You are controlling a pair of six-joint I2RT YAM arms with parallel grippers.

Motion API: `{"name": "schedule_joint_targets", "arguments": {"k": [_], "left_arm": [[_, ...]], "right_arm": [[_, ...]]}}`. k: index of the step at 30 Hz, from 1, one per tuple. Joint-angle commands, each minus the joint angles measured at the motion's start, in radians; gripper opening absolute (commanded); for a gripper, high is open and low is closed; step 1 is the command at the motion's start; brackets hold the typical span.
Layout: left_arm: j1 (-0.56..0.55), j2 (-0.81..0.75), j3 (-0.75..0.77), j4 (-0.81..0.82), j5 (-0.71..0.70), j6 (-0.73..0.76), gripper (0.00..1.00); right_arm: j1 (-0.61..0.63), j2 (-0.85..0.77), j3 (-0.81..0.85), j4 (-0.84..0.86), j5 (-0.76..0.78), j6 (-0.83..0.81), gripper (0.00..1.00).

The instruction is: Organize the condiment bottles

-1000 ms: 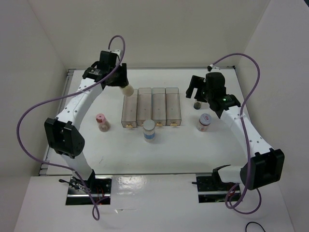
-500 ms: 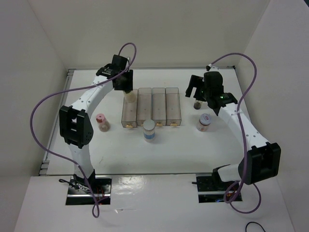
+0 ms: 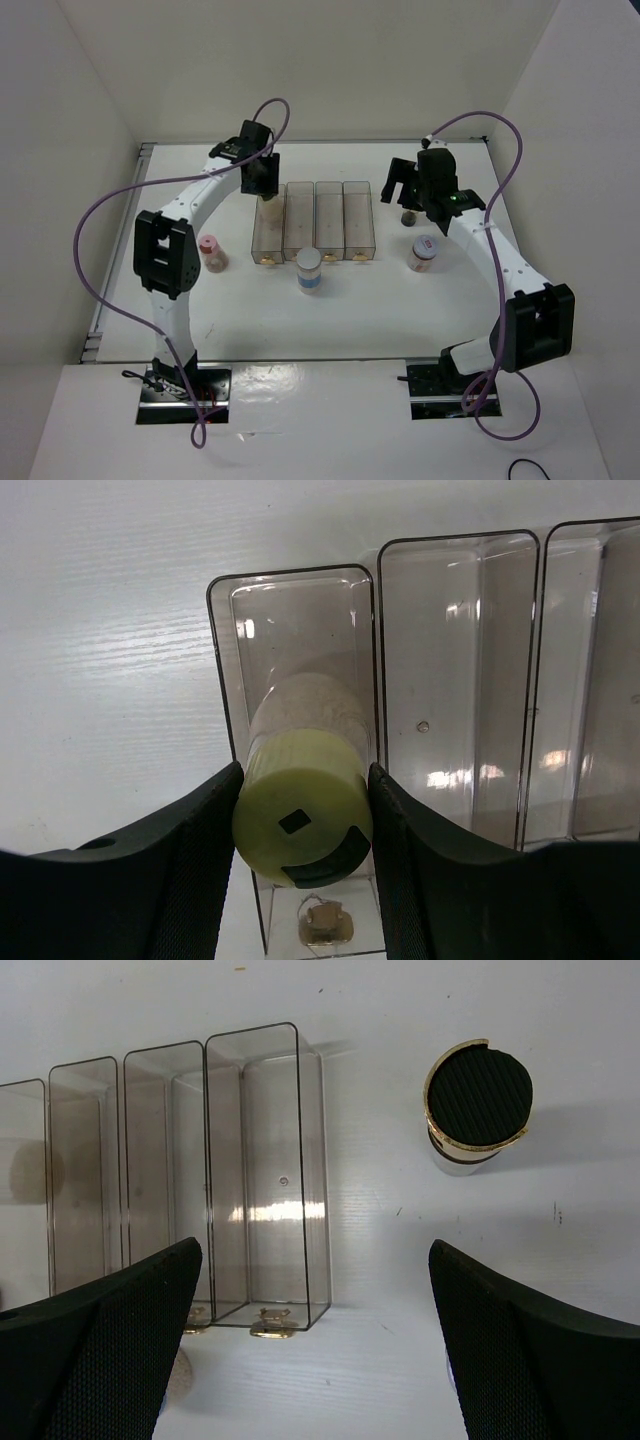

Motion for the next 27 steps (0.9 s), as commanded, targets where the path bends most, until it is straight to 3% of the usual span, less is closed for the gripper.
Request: {"name": "schedule_joint_targets", "arguments": {"k": [1, 10, 23, 27], "left_arm": [[-0.003, 0.025, 0.043, 0.021, -0.007, 0.01, 0.4], [-0.013, 0.064, 0.024, 0.031, -0.02, 0.01, 0.46], [-0.031, 0.021, 0.047, -0.02, -0.062, 0.019, 1.0], [-0.042, -0.106, 0.031, -0.043, -0.082, -0.002, 1.0]], "right_arm": [[-0.007, 0.006, 0.048, 0.043, 0.0, -0.013, 0.98], [-0.016, 0.006, 0.057, 0.043, 0.0, -0.013, 0.98], [-0.016, -0.016, 0.046, 0.033, -0.042, 0.009, 0.98], [-0.016, -0.051, 0.02, 0.053, -0.063, 0.027, 0.98]]}}
